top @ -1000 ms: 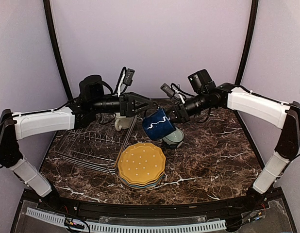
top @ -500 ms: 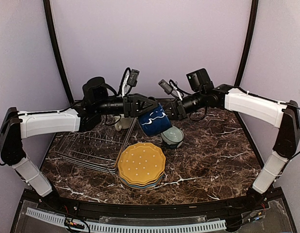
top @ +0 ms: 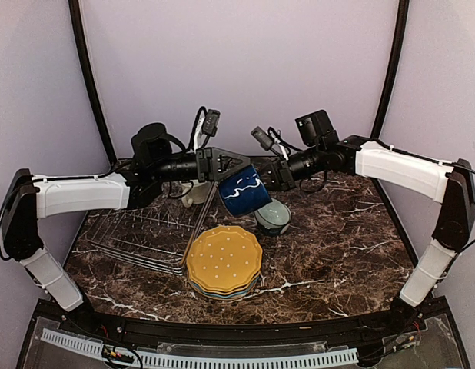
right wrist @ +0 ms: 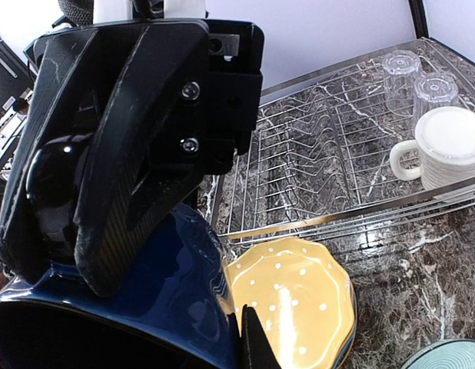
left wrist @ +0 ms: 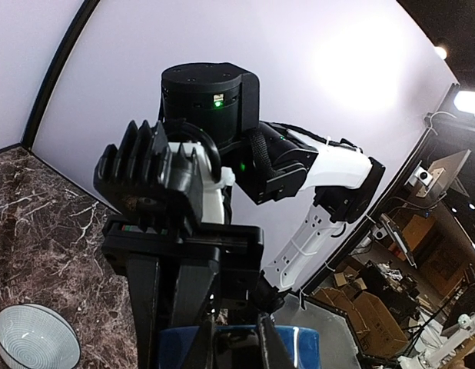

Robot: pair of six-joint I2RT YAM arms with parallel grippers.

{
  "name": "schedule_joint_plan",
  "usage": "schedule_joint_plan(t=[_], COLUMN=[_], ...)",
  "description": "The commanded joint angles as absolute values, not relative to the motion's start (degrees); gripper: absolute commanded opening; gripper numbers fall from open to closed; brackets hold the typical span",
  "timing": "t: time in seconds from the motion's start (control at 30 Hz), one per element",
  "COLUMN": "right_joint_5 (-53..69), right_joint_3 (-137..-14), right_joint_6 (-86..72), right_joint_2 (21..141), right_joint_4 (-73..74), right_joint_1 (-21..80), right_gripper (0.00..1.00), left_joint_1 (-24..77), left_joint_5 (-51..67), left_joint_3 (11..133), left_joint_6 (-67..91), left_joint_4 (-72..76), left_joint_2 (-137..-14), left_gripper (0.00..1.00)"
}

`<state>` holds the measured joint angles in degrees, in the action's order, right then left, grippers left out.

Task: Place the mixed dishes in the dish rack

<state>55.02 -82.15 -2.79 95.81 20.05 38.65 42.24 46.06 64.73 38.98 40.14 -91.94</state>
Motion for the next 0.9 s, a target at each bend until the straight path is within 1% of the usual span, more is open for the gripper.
schedule_joint_plan(t=[0.0,0.07,0.2,0.37,0.47,0.57,0.67,0.87], right_joint_5=[55.86,55.66,54.38,51.56,50.60,49.16,48.21,49.12], right_joint_3=[-83.02,-83.29,-83.36,-83.47,-83.54,-83.75,-83.60,-83.36], right_joint_6=[-6.76,-7.38,-8.29,-8.93,-9.47,-9.71,-8.91,-5.89], right_joint_2=[96.17,96.62,97.18,97.03,97.11,97.22,96.76,95.53], right_joint_4=[15.38,15.36,15.51,16.14,16.17,16.40,16.33,16.29], right_joint_1=[39.37,39.37,39.22,38.66,38.03,37.71,37.71,37.79], right_gripper=[0.00,0.07,0.27,0.48,0.51,0.59,0.62,0.75], left_joint_1=[42.67,42.64,41.90,37.81,35.50,34.18,32.38,31.56], left_joint_5=[44.60,42.63,38.45,35.04,34.43,31.80,29.95,31.54], left_joint_3=[63.63,63.35,62.93,59.07,57.14,55.99,54.97,55.11], left_joint_6=[39.85,39.20,37.34,40.60,40.68,40.11,43.08,44.39], left_joint_4=[43.06,41.28,34.50,31.06,28.86,25.51,23.14,21.83], left_joint_2=[-89.48,-87.96,-84.62,-80.31,-78.06,-75.59,-74.31,-75.00], left_gripper=[0.01,0.01,0.01,0.01,0.01,0.01,0.01,0.01])
